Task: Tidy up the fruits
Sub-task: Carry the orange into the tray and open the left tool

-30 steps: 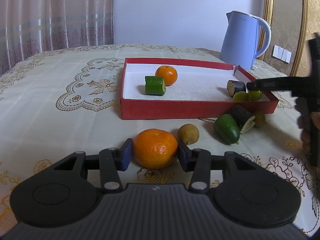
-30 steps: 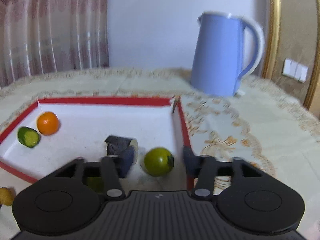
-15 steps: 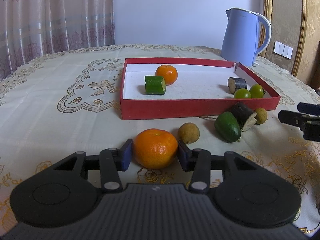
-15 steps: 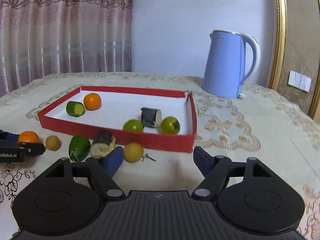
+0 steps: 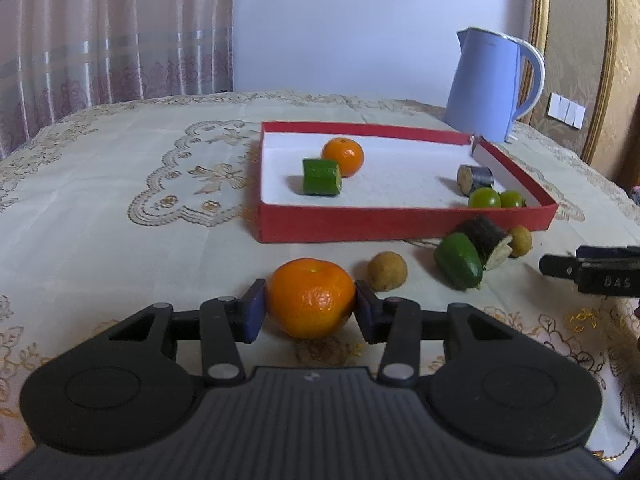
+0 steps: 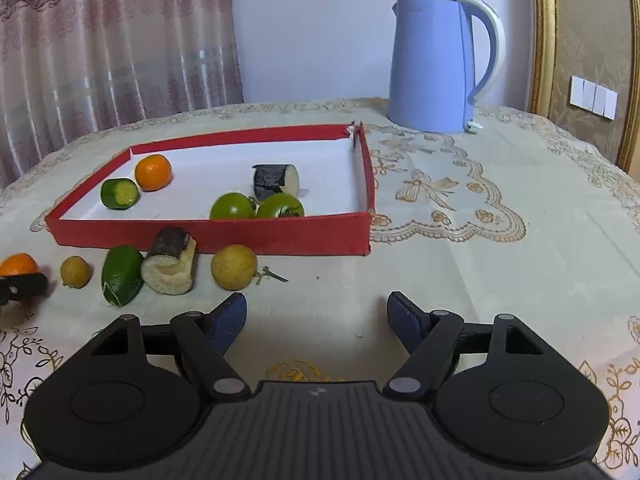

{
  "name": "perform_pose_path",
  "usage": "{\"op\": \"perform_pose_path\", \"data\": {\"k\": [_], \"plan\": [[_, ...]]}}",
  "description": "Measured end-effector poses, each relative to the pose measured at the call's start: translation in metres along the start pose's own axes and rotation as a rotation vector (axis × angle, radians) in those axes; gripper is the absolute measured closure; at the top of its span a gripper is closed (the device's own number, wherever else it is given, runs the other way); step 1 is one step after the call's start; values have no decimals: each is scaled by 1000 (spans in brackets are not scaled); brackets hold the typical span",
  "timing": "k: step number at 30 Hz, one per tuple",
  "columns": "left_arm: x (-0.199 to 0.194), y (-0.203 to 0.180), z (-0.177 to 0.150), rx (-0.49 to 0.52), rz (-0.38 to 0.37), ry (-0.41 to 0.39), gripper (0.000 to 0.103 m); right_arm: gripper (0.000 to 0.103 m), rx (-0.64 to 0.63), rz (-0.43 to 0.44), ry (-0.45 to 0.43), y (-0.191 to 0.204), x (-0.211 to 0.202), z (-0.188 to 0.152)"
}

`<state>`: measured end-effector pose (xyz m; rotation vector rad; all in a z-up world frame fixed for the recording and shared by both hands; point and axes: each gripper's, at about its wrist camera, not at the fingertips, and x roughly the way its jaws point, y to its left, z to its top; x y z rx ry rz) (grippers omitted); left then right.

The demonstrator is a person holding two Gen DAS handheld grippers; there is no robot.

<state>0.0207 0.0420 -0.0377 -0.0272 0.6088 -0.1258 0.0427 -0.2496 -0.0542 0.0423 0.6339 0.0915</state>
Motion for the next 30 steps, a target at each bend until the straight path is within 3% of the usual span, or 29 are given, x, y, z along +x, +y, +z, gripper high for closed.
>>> {"op": "perform_pose_path", "data": {"k": [6,14,30], "plan": [[-7,11,25,-29,-25,-20,61,22,-38,-16,15,7,2,0],[19,0,66,18,-13,-42,61,20,-39,-14,25,7,4,1],[98,-7,82,50,36,48,61,19,-38,-13,26,7,4,1]]}}
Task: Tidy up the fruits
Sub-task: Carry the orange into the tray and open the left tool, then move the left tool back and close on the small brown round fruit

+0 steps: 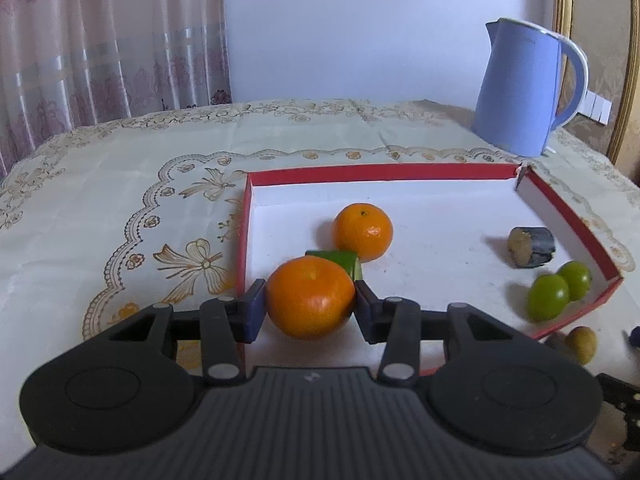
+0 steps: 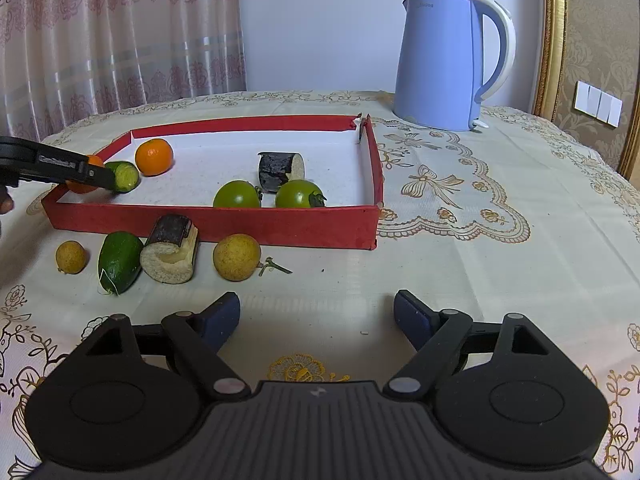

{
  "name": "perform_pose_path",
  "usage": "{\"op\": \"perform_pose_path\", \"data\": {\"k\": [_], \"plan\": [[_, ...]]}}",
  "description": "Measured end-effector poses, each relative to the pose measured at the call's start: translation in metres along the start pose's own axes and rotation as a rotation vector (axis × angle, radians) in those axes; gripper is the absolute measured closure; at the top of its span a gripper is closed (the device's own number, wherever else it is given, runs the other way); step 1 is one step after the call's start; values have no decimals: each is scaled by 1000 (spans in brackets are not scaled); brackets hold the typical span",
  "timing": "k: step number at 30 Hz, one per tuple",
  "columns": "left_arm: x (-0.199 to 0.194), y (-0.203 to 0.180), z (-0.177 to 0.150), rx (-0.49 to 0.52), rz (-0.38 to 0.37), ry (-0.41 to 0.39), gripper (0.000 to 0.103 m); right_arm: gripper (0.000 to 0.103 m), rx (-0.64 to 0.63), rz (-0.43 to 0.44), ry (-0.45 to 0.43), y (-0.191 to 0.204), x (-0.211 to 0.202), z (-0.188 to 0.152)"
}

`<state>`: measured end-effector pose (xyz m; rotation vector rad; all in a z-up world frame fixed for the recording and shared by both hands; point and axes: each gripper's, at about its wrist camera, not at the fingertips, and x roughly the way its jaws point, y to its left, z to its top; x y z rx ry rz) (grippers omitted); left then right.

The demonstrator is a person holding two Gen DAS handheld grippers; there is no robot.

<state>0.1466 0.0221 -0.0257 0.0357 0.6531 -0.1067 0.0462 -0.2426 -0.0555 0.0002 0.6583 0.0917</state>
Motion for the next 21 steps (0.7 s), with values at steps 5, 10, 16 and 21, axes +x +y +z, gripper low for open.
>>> {"op": "perform_pose_path", "data": {"k": [5,10,16,21], "plan": [[9,-1,2,0,7,-9,60,18,0,0,0,0,0,0],[14,-1,4,-8,-7,13,59,18,0,0,0,0,0,0],[-26,5,-3,-17,-7,-63,39,18,0,-1,0,0,0,0],[-65,6,-18,6,53,-152,24,18,0,-1,1,1,0,0]]}}
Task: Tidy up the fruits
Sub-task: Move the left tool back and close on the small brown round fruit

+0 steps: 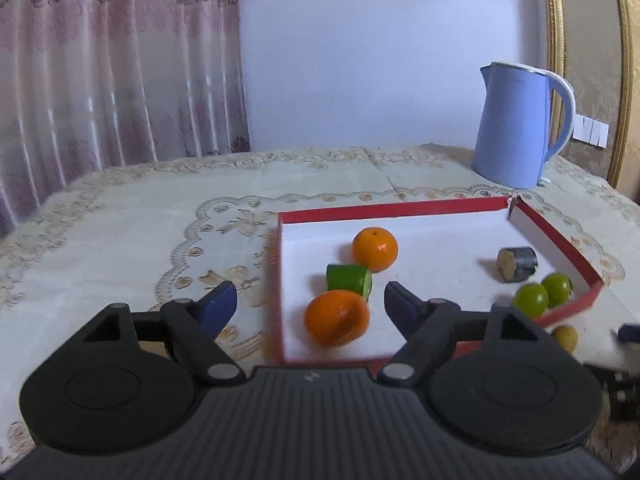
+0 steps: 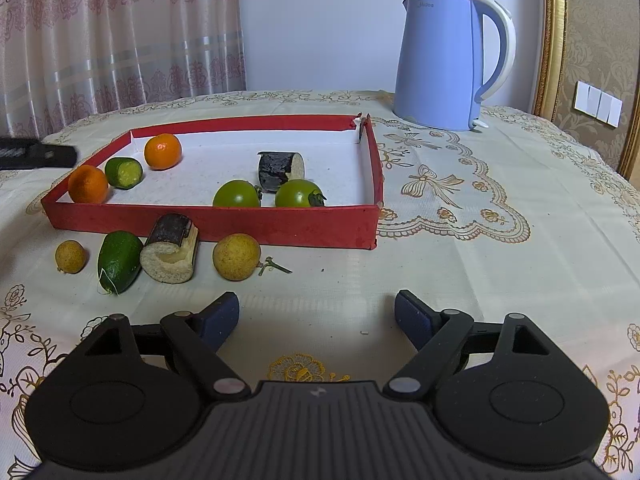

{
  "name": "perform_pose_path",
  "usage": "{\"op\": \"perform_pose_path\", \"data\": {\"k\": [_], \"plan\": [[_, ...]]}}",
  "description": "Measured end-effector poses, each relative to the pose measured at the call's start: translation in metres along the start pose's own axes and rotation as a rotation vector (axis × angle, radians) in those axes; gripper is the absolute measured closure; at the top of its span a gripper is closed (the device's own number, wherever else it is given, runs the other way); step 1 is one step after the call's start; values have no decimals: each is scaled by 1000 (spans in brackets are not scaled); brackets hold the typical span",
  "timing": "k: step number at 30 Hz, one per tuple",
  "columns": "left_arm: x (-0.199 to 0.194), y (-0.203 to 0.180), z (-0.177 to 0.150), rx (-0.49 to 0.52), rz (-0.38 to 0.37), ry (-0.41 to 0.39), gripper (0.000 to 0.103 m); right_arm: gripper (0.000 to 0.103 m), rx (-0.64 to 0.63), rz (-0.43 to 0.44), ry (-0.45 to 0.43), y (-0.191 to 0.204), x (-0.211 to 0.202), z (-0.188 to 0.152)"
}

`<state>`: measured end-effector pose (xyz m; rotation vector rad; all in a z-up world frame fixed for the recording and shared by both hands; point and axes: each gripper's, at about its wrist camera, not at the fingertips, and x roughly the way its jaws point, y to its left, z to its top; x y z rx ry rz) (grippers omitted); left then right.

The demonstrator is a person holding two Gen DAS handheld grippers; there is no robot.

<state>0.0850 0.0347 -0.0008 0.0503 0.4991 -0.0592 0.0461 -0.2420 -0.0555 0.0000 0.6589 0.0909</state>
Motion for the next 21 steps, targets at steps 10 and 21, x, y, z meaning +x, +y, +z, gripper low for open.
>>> {"op": "perform_pose_path", "data": {"k": [10,21], "plan": [[-26,-5,-31,-61,-75,51,18,15,2,-6,3,-1,1,0],[-19,-33,-42,18,-67,72,20,0,17,-43,18,-3,4,0]]}}
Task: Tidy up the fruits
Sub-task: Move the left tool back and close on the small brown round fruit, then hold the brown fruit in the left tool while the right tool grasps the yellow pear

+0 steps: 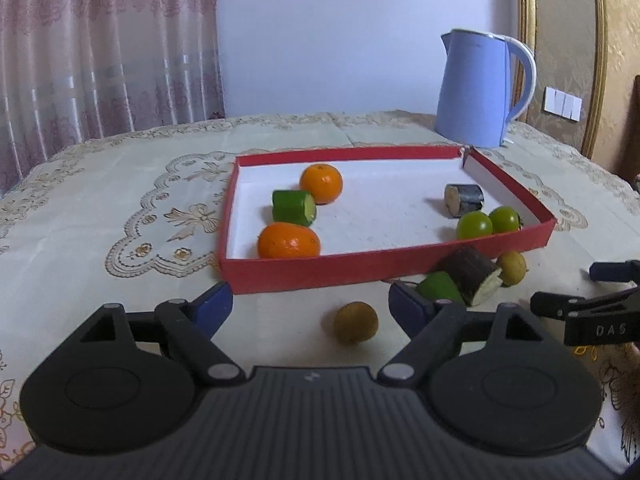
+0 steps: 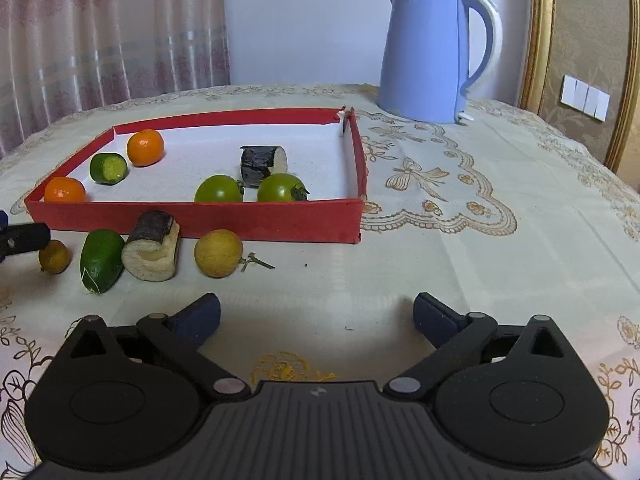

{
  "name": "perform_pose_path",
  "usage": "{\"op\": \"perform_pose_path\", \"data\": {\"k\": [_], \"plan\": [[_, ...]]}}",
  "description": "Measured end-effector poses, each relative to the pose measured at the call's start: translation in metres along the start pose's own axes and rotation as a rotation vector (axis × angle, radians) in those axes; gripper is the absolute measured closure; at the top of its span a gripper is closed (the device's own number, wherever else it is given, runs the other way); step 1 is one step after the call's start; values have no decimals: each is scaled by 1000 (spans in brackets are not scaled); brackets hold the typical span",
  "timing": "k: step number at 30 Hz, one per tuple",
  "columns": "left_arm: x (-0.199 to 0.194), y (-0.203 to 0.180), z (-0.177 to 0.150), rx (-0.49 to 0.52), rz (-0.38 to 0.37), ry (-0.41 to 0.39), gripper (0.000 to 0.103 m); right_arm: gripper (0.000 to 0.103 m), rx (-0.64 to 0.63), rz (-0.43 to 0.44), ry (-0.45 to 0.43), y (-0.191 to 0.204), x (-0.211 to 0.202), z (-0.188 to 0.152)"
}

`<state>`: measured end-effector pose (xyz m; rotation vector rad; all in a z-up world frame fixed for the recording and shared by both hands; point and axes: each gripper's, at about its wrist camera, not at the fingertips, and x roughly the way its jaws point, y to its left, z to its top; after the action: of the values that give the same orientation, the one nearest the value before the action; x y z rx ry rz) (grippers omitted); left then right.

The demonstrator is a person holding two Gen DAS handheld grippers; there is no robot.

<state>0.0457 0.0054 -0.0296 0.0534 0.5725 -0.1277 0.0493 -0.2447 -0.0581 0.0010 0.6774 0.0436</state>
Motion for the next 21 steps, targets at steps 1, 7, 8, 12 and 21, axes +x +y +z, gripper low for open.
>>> {"op": "perform_pose_path", "data": {"k": [1,7,8,12,21], "plan": [[1,0,-1,0,2,5,21,0,0,0,0,0,0,0],[9,-3,-4,0,-18,36,42,0,4,3,1,-2,1,0],[10,-3,-4,-5,-29,42,45,0,5,3,2,-2,1,0],[14,-10,-6,20,-45,62,71,0,5,3,2,-2,1,0],[18,-11,-12,36,-47,49,79,0,4,2,2,-1,1,0]]}}
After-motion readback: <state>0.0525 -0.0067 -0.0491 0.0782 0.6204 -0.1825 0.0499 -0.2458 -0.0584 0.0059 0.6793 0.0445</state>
